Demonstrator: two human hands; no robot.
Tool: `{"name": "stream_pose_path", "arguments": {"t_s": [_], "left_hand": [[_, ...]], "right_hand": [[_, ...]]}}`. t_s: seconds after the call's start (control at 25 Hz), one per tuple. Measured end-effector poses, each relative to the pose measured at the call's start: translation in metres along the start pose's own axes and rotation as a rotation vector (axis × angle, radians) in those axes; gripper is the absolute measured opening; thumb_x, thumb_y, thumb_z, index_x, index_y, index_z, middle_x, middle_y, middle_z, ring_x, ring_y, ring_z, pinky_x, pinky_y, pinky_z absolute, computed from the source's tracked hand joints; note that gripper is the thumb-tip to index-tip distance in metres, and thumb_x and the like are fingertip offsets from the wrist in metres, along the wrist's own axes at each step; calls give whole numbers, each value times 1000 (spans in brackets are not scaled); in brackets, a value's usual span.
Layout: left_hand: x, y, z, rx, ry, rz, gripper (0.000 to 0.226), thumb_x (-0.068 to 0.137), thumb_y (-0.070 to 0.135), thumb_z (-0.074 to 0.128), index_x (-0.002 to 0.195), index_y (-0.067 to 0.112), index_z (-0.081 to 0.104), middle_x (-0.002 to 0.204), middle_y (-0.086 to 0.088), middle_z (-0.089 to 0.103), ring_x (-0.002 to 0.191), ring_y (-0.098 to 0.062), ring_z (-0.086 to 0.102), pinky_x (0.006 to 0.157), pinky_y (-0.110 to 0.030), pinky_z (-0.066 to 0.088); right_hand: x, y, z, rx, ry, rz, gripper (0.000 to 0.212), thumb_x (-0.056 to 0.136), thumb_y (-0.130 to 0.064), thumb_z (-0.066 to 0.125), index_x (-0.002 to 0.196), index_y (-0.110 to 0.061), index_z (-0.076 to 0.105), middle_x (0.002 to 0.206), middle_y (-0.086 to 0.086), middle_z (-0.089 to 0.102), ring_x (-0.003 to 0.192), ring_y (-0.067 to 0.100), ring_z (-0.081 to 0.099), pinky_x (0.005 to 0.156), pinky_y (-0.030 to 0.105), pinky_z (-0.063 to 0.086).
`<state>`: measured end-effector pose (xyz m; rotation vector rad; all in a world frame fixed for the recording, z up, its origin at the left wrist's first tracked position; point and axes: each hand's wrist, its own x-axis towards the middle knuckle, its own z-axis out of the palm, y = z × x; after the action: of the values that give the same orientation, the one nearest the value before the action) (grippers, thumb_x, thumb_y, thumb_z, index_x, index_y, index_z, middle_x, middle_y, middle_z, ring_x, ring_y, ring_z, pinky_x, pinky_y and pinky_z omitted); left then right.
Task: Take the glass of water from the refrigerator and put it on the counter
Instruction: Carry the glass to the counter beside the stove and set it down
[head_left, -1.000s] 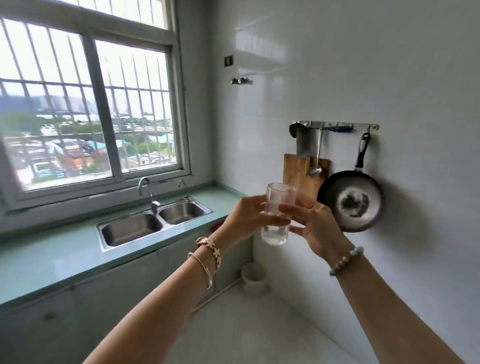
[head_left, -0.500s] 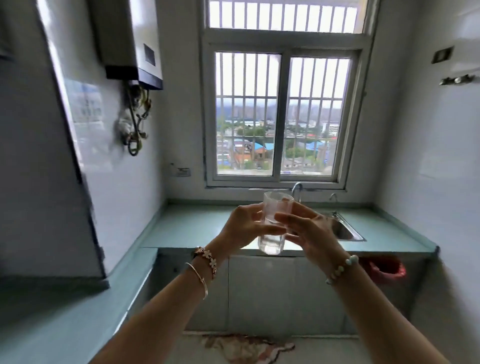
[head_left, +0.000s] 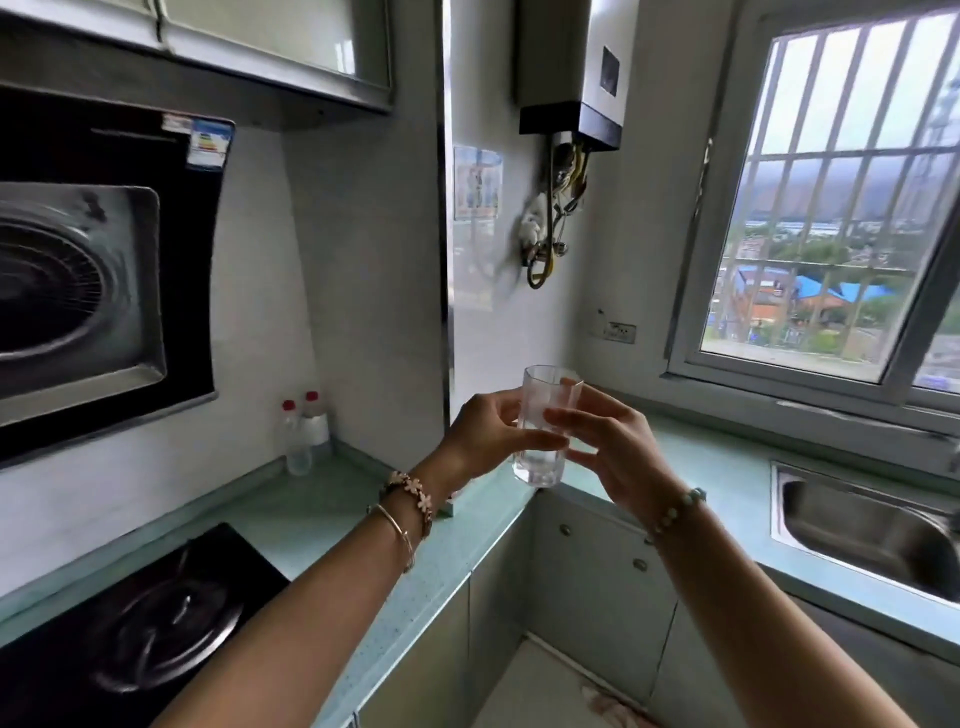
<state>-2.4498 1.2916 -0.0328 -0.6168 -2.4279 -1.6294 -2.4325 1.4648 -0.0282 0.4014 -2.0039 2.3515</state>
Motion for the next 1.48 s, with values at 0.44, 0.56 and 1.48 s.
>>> {"name": "stream_pose_path", "arguments": {"t_s": [0.44, 0.56, 1.48], "left_hand": [[11, -83, -56, 74, 316, -293, 54, 71, 5, 84, 122, 12, 66, 105, 0, 72, 86, -1, 69, 72, -15, 56], [11, -124, -80, 121, 398, -353, 46, 71, 6, 84, 113, 17, 70, 102, -5, 74, 84, -9, 72, 76, -27, 58], [-12, -463, -101, 240, 330, -860, 81, 59, 38, 92, 128, 18, 55, 124, 1, 67, 96, -11, 68, 77, -18, 54]], "right_hand": [[118, 81, 59, 72, -324, 127, 31, 74, 9, 75, 102, -7, 73, 95, 12, 78, 87, 23, 75, 67, 29, 59], [146, 117, 87, 75, -387, 176, 28, 74, 11, 74, 100, 0, 72, 101, 21, 75, 89, 32, 74, 70, 36, 61], [256, 444, 174, -380, -572, 456, 73, 62, 3, 87, 126, -12, 56, 115, 4, 66, 105, 20, 68, 84, 33, 59]]}}
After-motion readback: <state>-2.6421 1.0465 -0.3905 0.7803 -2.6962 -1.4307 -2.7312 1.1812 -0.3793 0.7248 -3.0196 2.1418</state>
